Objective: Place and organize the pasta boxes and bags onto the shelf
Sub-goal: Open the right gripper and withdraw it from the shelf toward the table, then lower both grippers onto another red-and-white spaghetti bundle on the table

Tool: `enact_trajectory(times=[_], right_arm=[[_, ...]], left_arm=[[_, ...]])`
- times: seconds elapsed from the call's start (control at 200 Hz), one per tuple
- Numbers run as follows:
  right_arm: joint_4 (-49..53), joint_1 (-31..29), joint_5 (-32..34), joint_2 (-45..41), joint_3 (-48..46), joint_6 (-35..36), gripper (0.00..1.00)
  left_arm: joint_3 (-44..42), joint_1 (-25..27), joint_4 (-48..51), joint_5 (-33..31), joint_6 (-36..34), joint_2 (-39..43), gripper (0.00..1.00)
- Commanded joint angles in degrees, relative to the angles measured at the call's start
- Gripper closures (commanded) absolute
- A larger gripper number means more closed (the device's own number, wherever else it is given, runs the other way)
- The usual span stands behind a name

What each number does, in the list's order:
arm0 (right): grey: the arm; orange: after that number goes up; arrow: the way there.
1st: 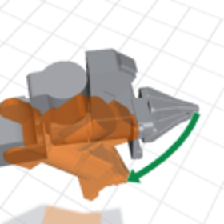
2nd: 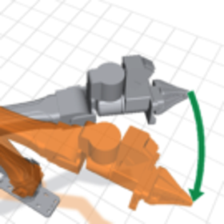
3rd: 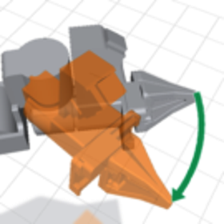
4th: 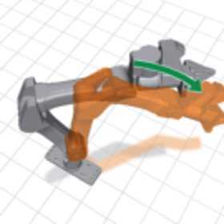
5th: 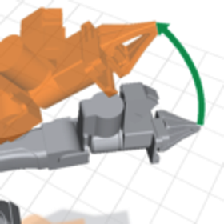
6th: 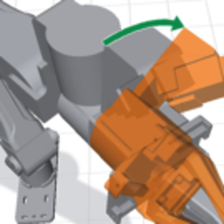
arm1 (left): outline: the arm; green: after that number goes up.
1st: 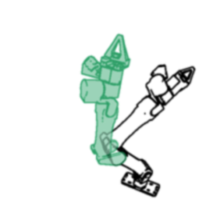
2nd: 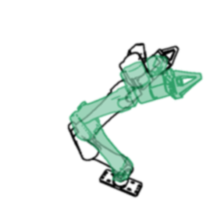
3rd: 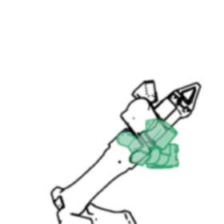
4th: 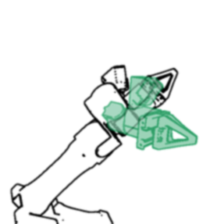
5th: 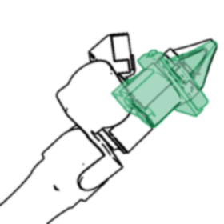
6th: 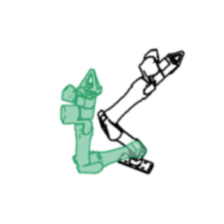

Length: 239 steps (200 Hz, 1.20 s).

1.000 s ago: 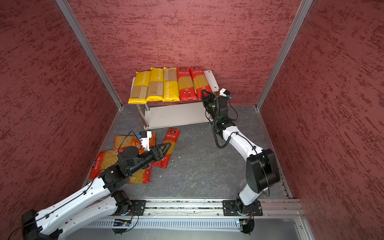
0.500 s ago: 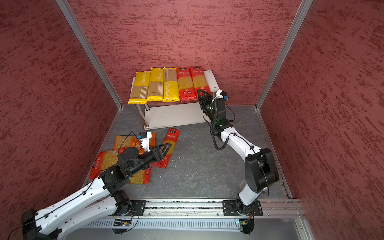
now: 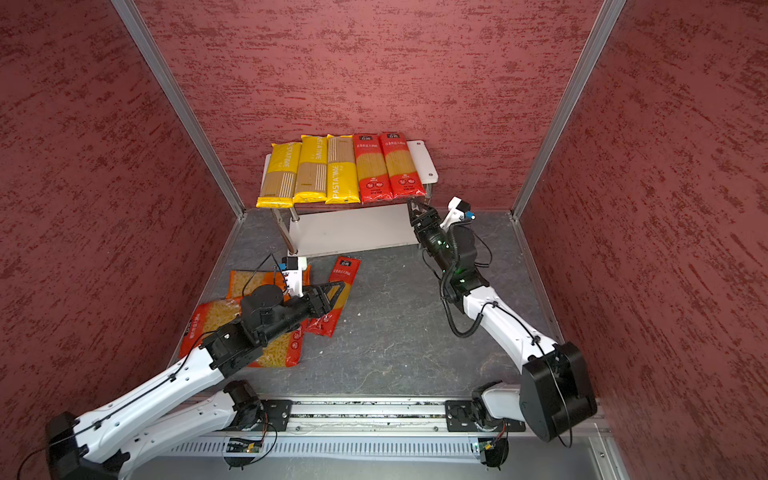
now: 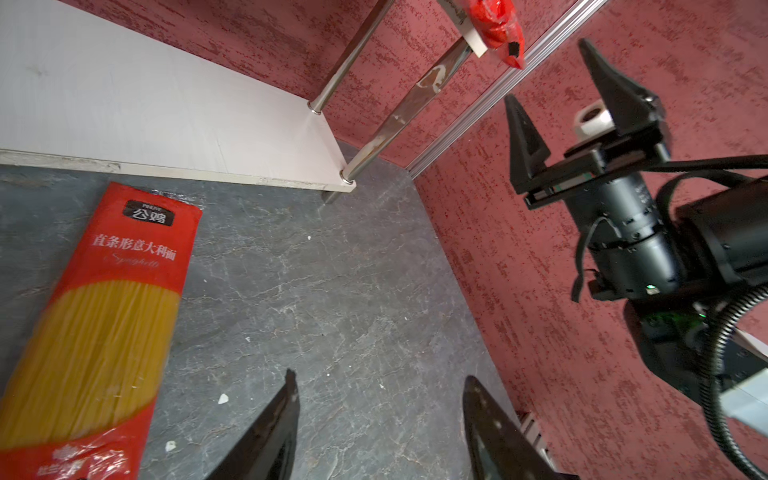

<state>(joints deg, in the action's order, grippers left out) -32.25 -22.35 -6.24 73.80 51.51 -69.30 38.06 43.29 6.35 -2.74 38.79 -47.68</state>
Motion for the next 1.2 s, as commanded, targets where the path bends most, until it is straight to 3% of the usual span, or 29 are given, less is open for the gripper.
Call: enact_trajectory(times=[0.0,0.2,0.426,0.792,0.937,1.192], right_arm=[[0.9,0.1,-2.0,-4.0,-5.0,1.9,0.37],[4.4,-2.6,-1.5,-8.9,-15.4,2.7,0.41],[6.7,-12.9,4.3,-5.2,-21.2,4.0,0.44],[7.5,-28.0,7.4,17.7,-10.8,2.3,0.45],[5.7,-30.6,5.6,27.0,-5.9,-0.3,0.45],[4.5,-31.2,5.5,35.6,0.2,-2.8,0.47]], left_arm=[[0.7,-2.6,4.5,2.8,-4.5,-1.6,0.35],[-1.7,-7.6,7.4,7.4,-7.1,-5.1,0.35],[-3.9,-15.0,9.5,14.9,-7.0,-11.1,0.36],[-3.0,-18.7,10.8,9.7,-9.5,-20.5,0.38],[-1.3,-19.3,10.1,9.4,-10.7,-23.8,0.41],[-3.5,-19.3,6.3,11.3,-10.0,-26.2,0.50]])
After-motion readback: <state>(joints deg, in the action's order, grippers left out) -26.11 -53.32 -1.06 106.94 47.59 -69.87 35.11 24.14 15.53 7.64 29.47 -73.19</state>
